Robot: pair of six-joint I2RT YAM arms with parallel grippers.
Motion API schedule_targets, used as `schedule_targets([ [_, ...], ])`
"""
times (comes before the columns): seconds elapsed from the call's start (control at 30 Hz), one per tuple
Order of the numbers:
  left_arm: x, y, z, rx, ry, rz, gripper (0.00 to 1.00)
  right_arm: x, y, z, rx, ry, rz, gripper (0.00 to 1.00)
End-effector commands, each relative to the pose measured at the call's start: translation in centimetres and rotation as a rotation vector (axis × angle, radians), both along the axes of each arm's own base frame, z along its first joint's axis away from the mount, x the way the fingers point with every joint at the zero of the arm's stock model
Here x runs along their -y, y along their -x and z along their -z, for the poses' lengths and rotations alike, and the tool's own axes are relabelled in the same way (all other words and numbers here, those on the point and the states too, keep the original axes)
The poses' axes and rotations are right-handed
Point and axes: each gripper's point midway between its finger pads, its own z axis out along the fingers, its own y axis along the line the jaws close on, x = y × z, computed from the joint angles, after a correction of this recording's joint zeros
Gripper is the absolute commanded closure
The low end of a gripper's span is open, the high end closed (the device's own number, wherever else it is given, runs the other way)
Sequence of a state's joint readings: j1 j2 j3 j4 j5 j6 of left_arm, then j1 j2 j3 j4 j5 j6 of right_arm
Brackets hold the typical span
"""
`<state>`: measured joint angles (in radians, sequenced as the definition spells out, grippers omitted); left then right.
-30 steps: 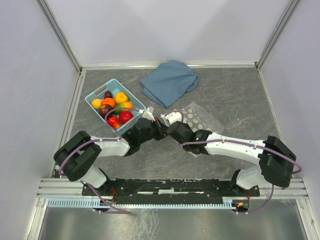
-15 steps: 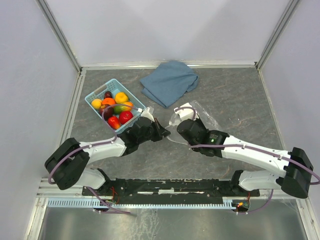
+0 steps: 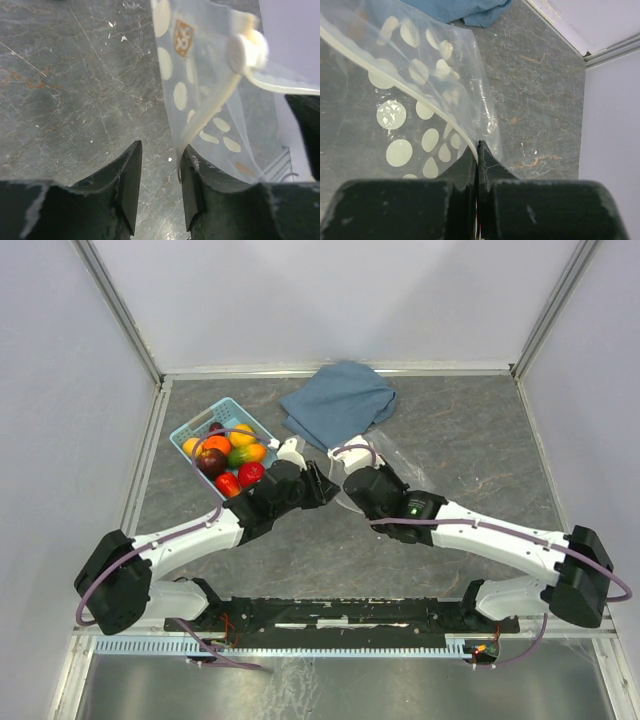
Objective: Place the food in the zip-top bag and seal the zipper
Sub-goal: Open the zipper of the food storage bag.
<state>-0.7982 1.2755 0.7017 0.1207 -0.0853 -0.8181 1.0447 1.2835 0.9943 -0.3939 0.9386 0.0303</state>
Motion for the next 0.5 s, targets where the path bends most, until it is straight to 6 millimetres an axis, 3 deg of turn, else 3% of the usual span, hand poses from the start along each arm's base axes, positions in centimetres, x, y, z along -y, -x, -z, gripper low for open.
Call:
schedule_targets([
  [0.0, -0.7, -1.6, -2.9, 0.1, -0.032, -0.042, 0.54, -0.9, -1.4, -1.1, 0.019, -0.011, 0.005, 0.99],
  [0.13, -0.2, -2.1, -2.7, 0.088, -0.028, -0.046, 0.47, -1.8, -1.8, -1.1, -0.005, -0.058, -0.033, 0.99],
  [0.37, 3.3, -1.8, -3.1, 0.046, 0.121, 0.04, 0.43, -3.4, -2.1, -0.6, -0.041, -0.092, -0.051, 0.99],
  [0.4, 3.6, -1.8, -2.9, 0.039, 0.135, 0.05, 0.46, -3.6, -2.2, -0.4, -0.048, -0.093, -0.049, 0.99],
  [0.47, 4.2, -1.8, -2.7, 0.03, 0.142, 0.065, 0.63, -3.6, -2.2, -0.3, -0.049, -0.092, -0.043, 0.99],
])
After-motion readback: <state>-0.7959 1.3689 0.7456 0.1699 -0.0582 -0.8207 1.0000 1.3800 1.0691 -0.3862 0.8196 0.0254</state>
